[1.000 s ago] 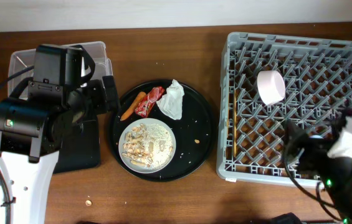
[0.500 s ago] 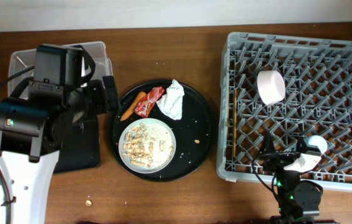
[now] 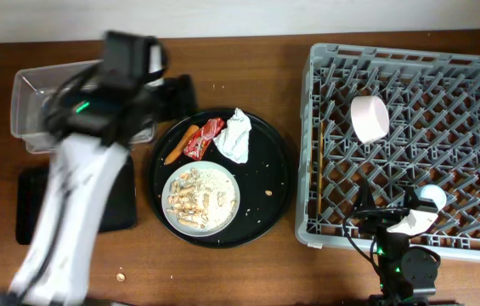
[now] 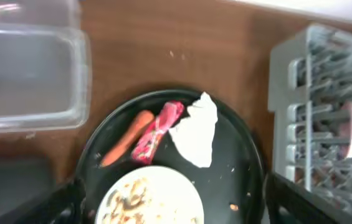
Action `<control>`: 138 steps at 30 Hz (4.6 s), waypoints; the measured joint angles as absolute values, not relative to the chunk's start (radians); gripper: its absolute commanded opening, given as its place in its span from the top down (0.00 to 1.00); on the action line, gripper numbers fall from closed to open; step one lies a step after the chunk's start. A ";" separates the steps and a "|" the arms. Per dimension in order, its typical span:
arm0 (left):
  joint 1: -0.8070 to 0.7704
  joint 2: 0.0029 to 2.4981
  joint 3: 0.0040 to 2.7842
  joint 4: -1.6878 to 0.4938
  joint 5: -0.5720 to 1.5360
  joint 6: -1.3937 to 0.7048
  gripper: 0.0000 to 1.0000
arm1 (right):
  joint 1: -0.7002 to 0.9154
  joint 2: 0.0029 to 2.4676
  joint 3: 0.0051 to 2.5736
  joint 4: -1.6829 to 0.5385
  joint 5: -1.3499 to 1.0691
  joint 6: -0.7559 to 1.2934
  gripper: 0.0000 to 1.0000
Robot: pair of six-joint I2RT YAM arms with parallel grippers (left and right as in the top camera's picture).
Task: Sort waste into correct bins and load items into the dishwasher rack
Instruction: 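Grasp the white tissue with the left gripper, drop it in clear bin, then grasp the pink wrapper with the left gripper, drop it in clear bin, then grasp the carrot with the left gripper, place it on black tray, then grasp the white plate with the left gripper and tip food onto black tray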
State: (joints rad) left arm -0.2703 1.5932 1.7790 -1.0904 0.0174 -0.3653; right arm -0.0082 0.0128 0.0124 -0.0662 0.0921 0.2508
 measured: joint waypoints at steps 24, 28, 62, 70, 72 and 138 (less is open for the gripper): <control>-0.093 1.996 2.155 -1.121 -0.191 -0.299 0.99 | -0.008 0.011 0.012 -0.067 0.088 0.251 0.02; 0.084 2.168 2.150 -1.101 -0.117 -0.315 0.21 | -0.008 0.011 0.012 -0.067 0.088 0.250 0.02; 0.061 2.104 1.929 -0.970 -0.140 -0.258 0.31 | -0.008 0.012 0.012 -0.066 0.088 0.251 0.02; -0.248 2.096 1.917 -1.207 -0.013 -0.157 0.50 | -0.008 0.011 0.012 -0.067 0.088 0.251 0.02; -0.342 2.089 1.793 -1.115 -0.068 -0.133 0.48 | -0.008 0.011 0.012 -0.066 0.088 0.250 0.02; -0.817 1.952 1.257 -0.959 -0.163 -0.112 1.00 | -0.008 0.012 0.013 -0.067 0.088 0.251 0.02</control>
